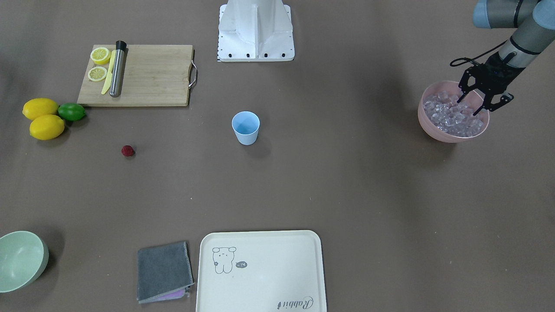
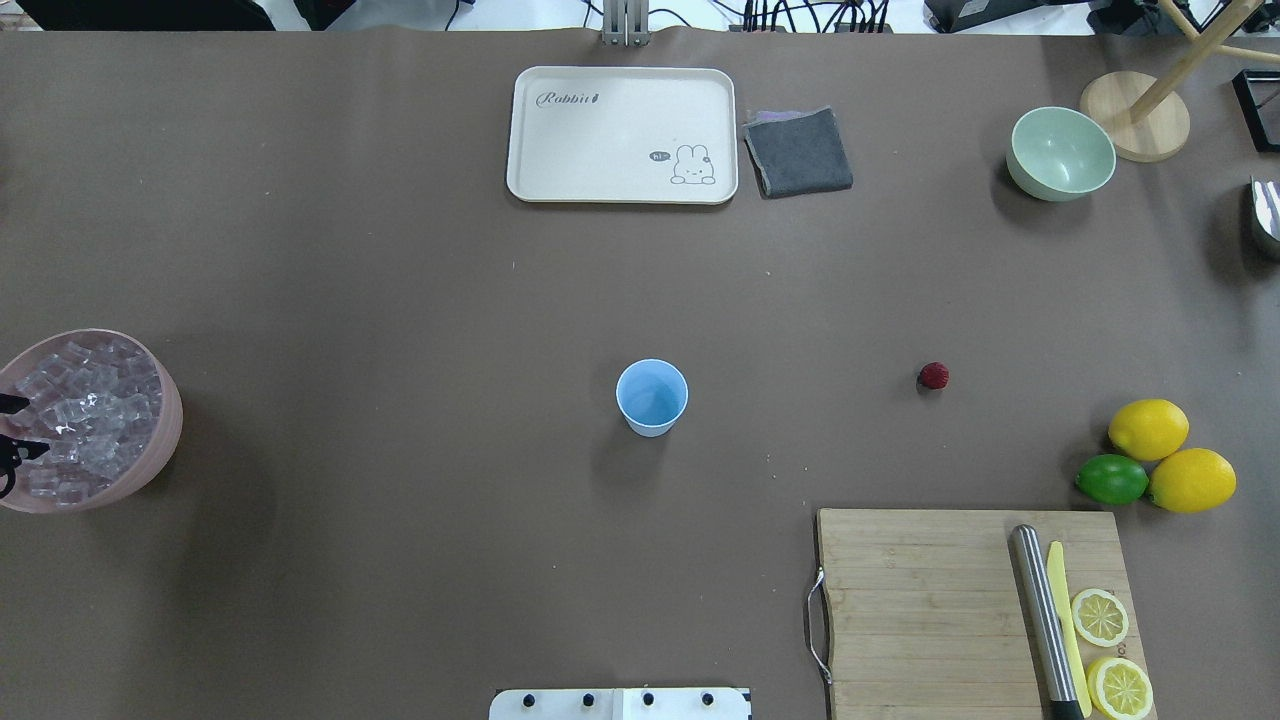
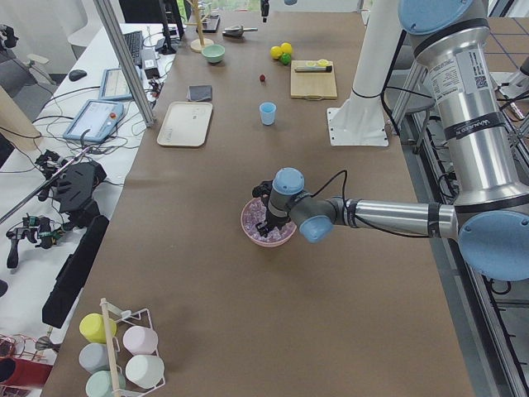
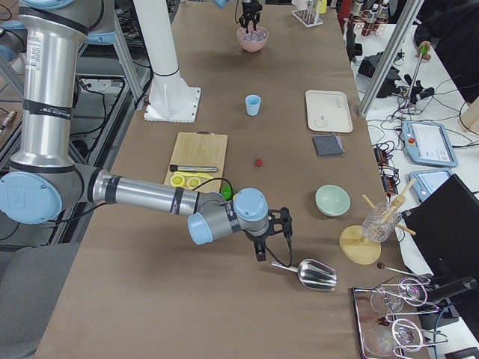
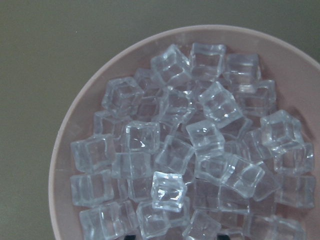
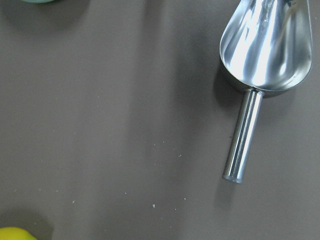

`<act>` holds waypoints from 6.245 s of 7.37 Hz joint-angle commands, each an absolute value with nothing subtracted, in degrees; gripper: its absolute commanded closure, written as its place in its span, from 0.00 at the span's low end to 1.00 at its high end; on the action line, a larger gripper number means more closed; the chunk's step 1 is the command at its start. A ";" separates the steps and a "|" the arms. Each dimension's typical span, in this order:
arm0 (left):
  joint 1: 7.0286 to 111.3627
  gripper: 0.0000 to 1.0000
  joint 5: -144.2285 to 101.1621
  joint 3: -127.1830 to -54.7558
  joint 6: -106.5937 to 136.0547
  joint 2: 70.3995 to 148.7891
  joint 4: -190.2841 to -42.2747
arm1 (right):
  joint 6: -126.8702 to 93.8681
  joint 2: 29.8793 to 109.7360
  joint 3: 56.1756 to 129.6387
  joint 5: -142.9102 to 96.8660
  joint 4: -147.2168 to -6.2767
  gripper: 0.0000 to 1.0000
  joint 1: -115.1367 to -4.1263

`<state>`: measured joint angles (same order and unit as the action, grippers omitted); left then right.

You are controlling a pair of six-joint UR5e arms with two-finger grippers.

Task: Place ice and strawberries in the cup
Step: 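Lower the left gripper into the pink bowl and grasp an ice cube, then carry the ice cube with the left gripper over the light-blue cup, then open the left gripper to drop the ice cube into the cup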

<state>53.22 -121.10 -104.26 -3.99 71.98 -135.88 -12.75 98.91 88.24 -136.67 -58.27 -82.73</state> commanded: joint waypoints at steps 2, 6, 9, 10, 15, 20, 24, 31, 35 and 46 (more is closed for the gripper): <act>53.17 0.40 -121.46 -103.27 -3.61 72.86 -135.88 | -12.83 98.96 88.24 -136.67 -58.27 0.00 -82.79; 53.09 0.48 -121.46 -103.27 -3.87 72.69 -135.88 | -12.83 98.96 88.24 -136.76 -58.36 0.00 -82.71; 52.39 0.44 -121.55 -103.36 -3.34 72.16 -135.88 | -12.92 99.05 88.24 -137.99 -58.27 0.00 -82.79; 52.21 0.44 -121.64 -103.27 -3.34 72.16 -135.79 | -12.92 99.05 88.24 -137.99 -58.27 0.00 -82.79; 51.68 1.00 -121.73 -103.18 -3.25 71.90 -135.70 | -13.10 99.32 88.33 -139.30 -58.27 0.00 -82.79; 56.58 1.00 -131.82 -109.06 1.99 73.72 -130.10 | -13.54 99.32 88.86 -139.48 -58.27 0.00 -82.79; 55.81 1.00 -133.77 -110.03 32.28 88.55 -126.24 | -13.54 99.05 89.03 -139.40 -58.27 0.00 -82.71; 35.72 1.00 -118.71 -111.80 74.41 119.50 -102.95 | -13.36 98.44 88.33 -138.87 -58.36 0.00 -79.89; 29.18 1.00 -108.65 -102.97 75.23 131.89 -98.70 | -13.27 98.61 88.42 -139.22 -58.36 0.00 -79.54; 27.77 0.04 -107.23 -92.64 74.44 134.56 -105.12 | -13.45 99.05 88.07 -139.39 -58.53 0.00 -79.19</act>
